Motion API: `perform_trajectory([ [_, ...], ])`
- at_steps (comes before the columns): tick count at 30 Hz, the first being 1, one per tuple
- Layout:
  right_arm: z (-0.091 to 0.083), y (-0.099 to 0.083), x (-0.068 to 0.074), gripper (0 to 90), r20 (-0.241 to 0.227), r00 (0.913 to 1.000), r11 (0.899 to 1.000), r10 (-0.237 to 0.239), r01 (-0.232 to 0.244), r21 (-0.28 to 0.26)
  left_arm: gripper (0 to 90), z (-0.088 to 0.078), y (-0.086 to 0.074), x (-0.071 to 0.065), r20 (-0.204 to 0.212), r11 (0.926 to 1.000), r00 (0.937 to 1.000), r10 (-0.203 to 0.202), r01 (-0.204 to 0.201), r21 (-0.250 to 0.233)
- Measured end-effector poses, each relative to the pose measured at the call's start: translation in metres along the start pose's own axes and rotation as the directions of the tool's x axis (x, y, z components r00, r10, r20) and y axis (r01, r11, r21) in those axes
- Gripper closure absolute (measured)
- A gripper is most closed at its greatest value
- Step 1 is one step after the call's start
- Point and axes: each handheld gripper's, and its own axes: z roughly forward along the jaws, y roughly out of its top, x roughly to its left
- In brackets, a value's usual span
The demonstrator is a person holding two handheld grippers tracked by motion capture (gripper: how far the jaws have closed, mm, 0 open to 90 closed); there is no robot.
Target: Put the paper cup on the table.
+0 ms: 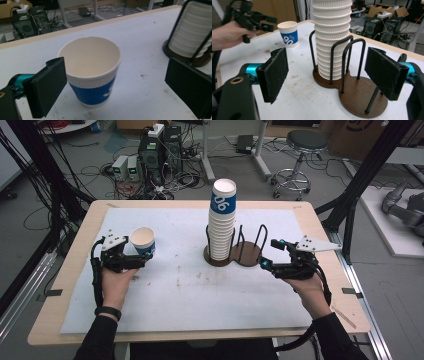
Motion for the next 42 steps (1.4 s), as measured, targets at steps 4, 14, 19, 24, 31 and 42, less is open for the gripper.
perform_trajectory([
  [4, -0.002, 0.000, -0.002, 19.5, 0.004, 1.0000, 1.000, 0.001, -0.001, -0.004, 3.9, -0.012, 0.009, -0.016, 0.052, 0.9993, 0.9986, 0.010, -0.008, -0.036],
  [14, -0.004, 0.001, -0.005, 19.5, 0.018, 0.9998, 1.000, -0.010, 0.010, -0.012, 3.9, -0.025, 0.024, -0.065, 0.184, 0.9931, 0.9789, 0.090, -0.074, -0.091],
  [19, -0.005, 0.000, -0.003, 19.5, 0.028, 0.9995, 1.000, -0.015, 0.015, 0.001, 3.9, -0.025, 0.027, -0.075, 0.236, 0.9899, 0.9646, 0.117, -0.094, -0.105],
  [24, -0.004, 0.000, -0.003, 19.5, 0.032, 0.9994, 1.000, -0.012, 0.011, 0.007, 3.9, -0.023, 0.026, -0.078, 0.245, 0.9863, 0.9585, 0.145, -0.121, -0.113],
  [31, -0.003, -0.002, -0.006, 19.5, 0.033, 0.9995, 1.000, -0.002, 0.002, 0.016, 3.9, -0.018, 0.017, -0.076, 0.232, 0.9825, 0.9563, 0.178, -0.159, -0.096],
  [42, -0.007, -0.004, -0.013, 19.5, 0.024, 0.9989, 0.999, 0.040, -0.039, -0.021, 3.9, -0.026, 0.017, -0.067, 0.209, 0.9856, 0.9675, 0.142, -0.119, -0.120],
])
